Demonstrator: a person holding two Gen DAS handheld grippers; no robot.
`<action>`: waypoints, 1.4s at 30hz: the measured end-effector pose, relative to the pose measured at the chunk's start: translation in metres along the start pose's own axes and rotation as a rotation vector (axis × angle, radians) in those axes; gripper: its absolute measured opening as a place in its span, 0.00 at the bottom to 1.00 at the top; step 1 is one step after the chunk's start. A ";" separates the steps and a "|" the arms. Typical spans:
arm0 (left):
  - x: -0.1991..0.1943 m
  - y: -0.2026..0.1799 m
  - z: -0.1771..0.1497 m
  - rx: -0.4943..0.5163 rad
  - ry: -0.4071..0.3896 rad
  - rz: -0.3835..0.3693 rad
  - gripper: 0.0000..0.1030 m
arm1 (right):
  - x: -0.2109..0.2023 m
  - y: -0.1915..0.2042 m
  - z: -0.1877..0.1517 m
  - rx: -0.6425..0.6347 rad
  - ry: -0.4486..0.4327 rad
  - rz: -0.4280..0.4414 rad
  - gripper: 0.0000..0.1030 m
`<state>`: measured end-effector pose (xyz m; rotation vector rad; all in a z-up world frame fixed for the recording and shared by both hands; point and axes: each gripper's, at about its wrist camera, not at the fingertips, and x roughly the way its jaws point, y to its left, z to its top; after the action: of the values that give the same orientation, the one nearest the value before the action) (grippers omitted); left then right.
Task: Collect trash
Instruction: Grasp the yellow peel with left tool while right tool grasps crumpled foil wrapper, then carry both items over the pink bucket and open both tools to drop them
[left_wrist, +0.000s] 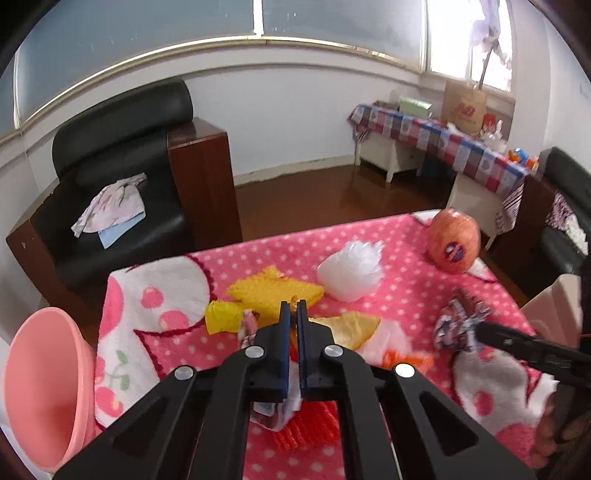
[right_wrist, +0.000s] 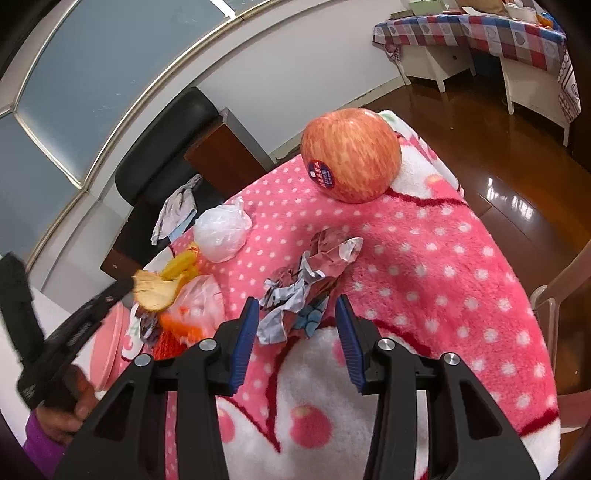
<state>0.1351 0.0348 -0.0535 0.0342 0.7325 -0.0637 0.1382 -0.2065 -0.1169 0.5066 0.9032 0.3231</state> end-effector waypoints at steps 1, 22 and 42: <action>-0.007 0.001 0.001 -0.006 -0.012 -0.007 0.03 | 0.002 0.001 0.000 0.000 0.001 -0.005 0.43; -0.098 0.058 -0.017 -0.149 -0.131 0.016 0.03 | -0.025 0.019 -0.014 -0.046 -0.033 0.005 0.10; -0.166 0.132 -0.053 -0.269 -0.215 0.163 0.03 | -0.039 0.129 -0.022 -0.214 0.012 0.299 0.10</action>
<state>-0.0144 0.1774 0.0195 -0.1676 0.5159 0.1842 0.0905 -0.1105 -0.0317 0.4406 0.7928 0.6878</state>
